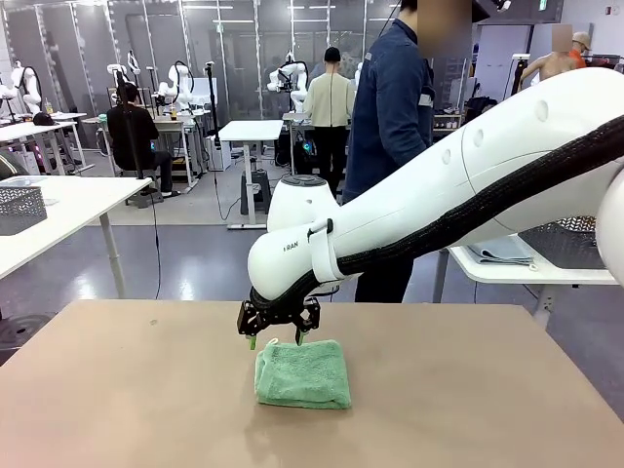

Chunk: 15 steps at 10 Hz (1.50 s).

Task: Fold the towels and place them in the basket.
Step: Place the folded Towel with hook on the right side of the table.

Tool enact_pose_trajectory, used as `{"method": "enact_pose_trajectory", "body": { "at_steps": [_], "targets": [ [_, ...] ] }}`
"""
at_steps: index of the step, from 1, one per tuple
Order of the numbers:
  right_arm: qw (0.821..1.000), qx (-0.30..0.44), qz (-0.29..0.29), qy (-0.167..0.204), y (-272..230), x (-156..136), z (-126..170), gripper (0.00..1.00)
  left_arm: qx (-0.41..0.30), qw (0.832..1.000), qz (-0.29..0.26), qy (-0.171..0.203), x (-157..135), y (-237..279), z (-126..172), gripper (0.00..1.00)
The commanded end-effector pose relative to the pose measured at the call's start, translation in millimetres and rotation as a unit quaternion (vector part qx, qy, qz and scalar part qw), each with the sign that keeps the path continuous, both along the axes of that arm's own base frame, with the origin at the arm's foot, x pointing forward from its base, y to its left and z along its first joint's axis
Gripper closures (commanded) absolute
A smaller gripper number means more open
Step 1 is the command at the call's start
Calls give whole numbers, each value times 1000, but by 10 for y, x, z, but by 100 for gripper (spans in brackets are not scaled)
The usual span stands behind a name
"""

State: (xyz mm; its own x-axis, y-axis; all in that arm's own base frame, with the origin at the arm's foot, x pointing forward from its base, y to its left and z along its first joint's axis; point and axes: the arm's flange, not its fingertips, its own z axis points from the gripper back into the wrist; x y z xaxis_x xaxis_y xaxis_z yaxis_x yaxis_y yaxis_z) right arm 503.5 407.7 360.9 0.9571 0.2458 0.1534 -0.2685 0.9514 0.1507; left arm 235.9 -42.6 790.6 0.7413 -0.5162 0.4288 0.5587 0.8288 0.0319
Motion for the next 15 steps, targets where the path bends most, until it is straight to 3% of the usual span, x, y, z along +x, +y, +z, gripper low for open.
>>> {"method": "enact_pose_trajectory", "body": {
  "at_steps": [1,3,4,7,8,10,12,15],
  "targets": [
    [1000,-1,1,0,2,5,-6,0,0,1000,-3,-5,1,8,15,0],
    [1000,0,0,0,0,0,0,0,0,1000,-3,-5,1,8,15,0],
    [999,35,11,-20,-156,-250,234,0,0,1000,-3,-5,1,8,15,0],
    [986,160,-16,-30,-1038,-719,797,0,0,1000,-3,-5,1,8,15,0],
    [977,207,-25,-29,-1316,-728,808,0,0,1000,-3,-5,1,8,15,0],
    [968,244,-58,-25,-1634,-634,625,0,0,1000,-3,-5,1,8,15,0],
    [945,316,-84,8,-1958,-488,346,0,0,1000,-3,-5,1,8,15,0],
    [931,341,-124,34,-2130,-307,-345,0,0,1000,-3,-5,1,8,15,0]
  ]
}}
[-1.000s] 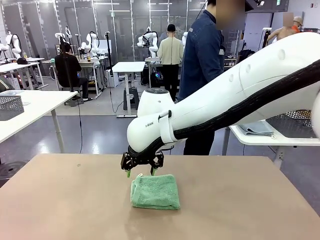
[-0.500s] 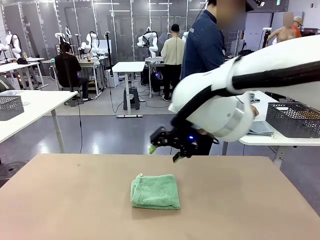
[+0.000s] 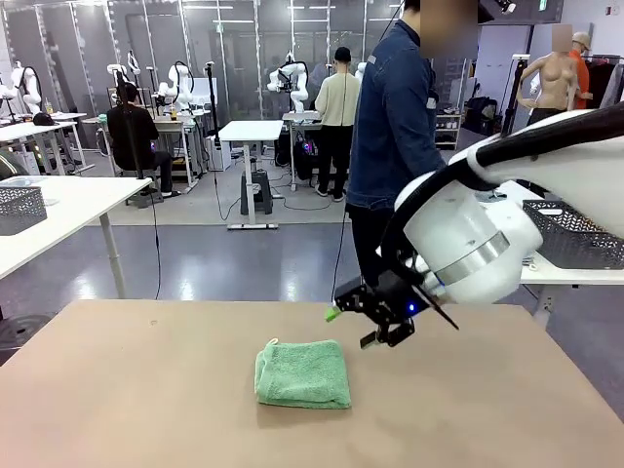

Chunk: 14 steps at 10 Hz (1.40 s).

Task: Fold the towels and place them in the basket.
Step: Place the folded Towel with hook on the right side of the table.

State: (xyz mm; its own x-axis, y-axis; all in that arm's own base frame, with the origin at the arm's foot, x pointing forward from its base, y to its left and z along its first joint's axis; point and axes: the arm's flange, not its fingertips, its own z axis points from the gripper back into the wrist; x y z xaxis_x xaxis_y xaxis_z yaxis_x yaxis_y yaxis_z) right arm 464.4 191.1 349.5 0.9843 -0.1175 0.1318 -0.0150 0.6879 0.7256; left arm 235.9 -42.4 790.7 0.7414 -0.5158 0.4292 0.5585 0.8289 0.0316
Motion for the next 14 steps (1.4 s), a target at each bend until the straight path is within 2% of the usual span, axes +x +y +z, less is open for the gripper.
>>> {"method": "enact_pose_trajectory", "body": {
  "at_steps": [1,5,12,14],
  "targets": [
    [999,36,1,-6,1,115,-375,0,0,1000,-3,-5,1,5,14,0],
    [998,54,10,5,-2,213,-755,0,0,1000,-3,-5,1,5,14,0],
    [997,63,5,44,158,395,-990,0,0,1000,-3,-5,1,5,14,0],
    [997,62,5,47,184,413,-998,49,0,1000,-3,-5,1,5,14,0]
  ]
}}
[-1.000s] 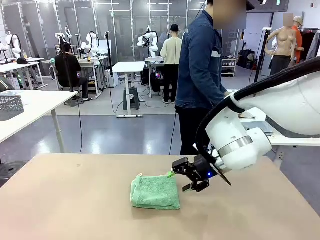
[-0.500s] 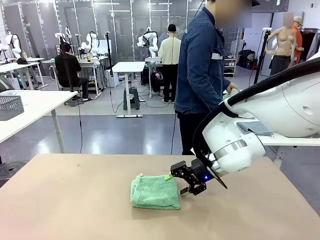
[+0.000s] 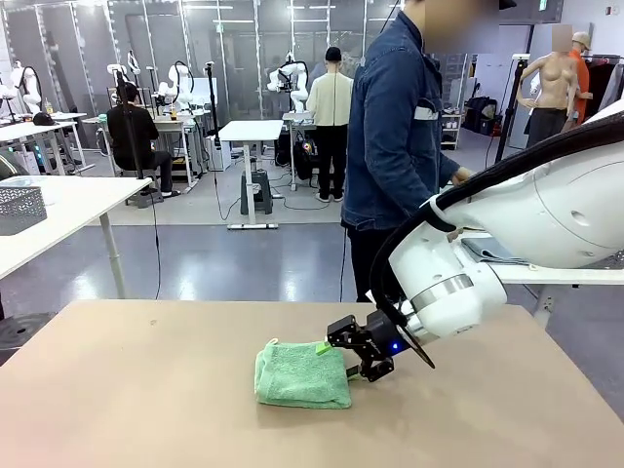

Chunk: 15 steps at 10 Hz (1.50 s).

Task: Fold the towels and place them in the basket.
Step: Place the folded Towel with hook on the right side of the table.

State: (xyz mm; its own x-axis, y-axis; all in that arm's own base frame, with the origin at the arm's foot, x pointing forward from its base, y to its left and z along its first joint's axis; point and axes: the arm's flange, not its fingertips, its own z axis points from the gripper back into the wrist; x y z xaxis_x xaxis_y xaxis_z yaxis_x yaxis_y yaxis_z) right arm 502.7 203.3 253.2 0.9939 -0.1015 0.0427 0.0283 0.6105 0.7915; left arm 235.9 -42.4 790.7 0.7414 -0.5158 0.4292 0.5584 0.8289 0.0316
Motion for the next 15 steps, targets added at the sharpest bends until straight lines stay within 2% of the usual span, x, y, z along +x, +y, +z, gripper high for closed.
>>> {"method": "enact_pose_trajectory", "body": {
  "at_steps": [1,2,3,4,10,11,15],
  "targets": [
    [1000,9,-6,8,87,28,-38,83,0,1000,-3,-5,1,5,14,0],
    [1000,9,-6,10,106,28,-40,100,0,1000,-3,-5,1,5,14,0],
    [1000,8,-7,11,117,24,-49,77,0,1000,-3,-5,1,5,14,0],
    [1000,6,-8,11,124,18,-44,100,0,1000,-3,-5,1,5,14,0],
    [999,-23,-18,18,164,-97,61,100,0,1000,-3,-5,1,5,14,0],
    [1000,-3,0,9,103,-21,-39,100,0,1000,-3,-5,1,5,14,0],
    [1000,-3,0,9,103,-21,-39,100,0,1000,-3,-5,1,5,14,0]
  ]
}}
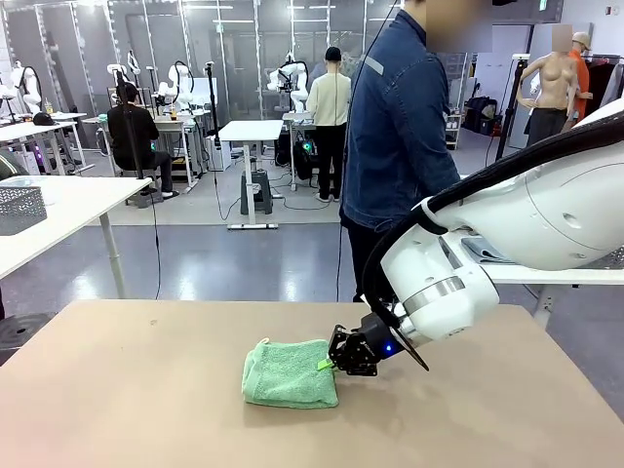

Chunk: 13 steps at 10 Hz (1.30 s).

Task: Fold the towels and place them in the basket.
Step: Place the folded Towel with hook on the right side of the table.

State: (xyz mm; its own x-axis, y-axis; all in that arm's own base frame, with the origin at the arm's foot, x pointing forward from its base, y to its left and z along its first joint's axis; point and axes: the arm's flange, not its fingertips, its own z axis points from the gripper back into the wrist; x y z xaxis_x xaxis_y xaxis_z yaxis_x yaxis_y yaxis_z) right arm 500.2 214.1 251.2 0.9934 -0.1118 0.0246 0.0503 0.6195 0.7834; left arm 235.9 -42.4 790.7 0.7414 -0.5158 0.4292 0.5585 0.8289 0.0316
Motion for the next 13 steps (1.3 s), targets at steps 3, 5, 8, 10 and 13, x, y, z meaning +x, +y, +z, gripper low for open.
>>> {"method": "enact_pose_trajectory", "body": {
  "at_steps": [3,5,8,10,13],
  "targets": [
    [1000,0,0,0,0,0,0,94,0,1000,-3,-5,1,5,14,0],
    [999,19,27,-22,-380,-137,380,95,0,1000,-3,-5,1,5,14,0],
    [997,-32,46,-53,-967,-179,746,95,0,1000,-3,-5,1,5,14,0],
    [993,-80,40,-78,-1416,-112,783,95,0,1000,-3,-5,1,5,14,0],
    [988,-140,33,-55,-2225,-83,624,95,0,1000,-3,-5,1,5,14,0]
  ]
}}
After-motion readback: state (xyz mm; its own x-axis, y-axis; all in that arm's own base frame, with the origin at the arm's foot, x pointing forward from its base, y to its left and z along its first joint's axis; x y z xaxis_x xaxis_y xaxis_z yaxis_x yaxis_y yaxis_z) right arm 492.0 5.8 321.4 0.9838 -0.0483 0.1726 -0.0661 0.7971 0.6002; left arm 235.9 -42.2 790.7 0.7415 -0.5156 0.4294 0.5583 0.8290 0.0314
